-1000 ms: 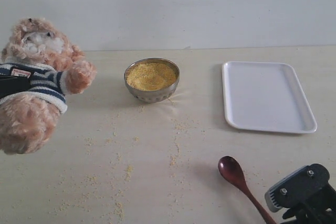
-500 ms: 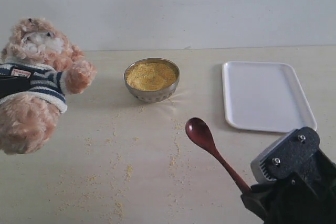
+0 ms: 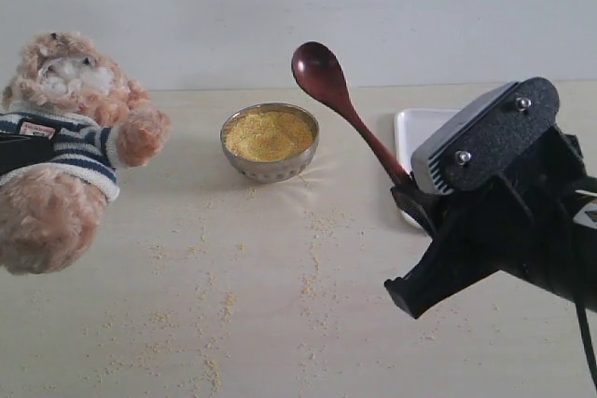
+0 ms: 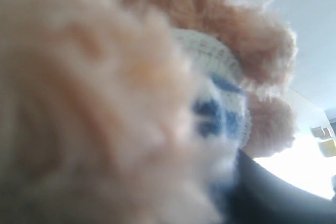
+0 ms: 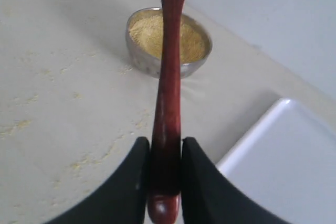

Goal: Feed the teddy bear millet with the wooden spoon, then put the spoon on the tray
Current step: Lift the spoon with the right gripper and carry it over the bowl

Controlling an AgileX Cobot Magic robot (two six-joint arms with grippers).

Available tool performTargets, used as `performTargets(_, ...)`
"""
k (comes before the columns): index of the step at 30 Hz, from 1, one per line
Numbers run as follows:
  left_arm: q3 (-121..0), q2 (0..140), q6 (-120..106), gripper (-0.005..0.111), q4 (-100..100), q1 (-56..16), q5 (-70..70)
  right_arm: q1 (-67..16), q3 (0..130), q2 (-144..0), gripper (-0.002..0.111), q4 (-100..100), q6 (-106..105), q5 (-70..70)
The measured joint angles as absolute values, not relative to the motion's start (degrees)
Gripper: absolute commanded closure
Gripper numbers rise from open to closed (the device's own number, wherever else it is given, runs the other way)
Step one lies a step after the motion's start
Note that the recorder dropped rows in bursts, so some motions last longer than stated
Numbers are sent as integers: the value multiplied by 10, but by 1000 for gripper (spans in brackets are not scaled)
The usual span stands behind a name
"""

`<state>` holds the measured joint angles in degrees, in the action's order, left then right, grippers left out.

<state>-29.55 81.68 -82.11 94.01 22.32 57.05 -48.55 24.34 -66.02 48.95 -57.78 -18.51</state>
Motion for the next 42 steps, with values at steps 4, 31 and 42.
performTargets(4, -295, 817, -821, 102, 940, 223, 570, -486, 244, -660, 108, 528, -720, -214)
performTargets(31, -295, 820, -826, 102, 914, 223, 547, -340, 550, -894, 108, 657, -1214, -158)
performTargets(42, -295, 820, -826, 102, 913, 223, 523, -338, 618, -1042, 108, 420, -1214, -264)
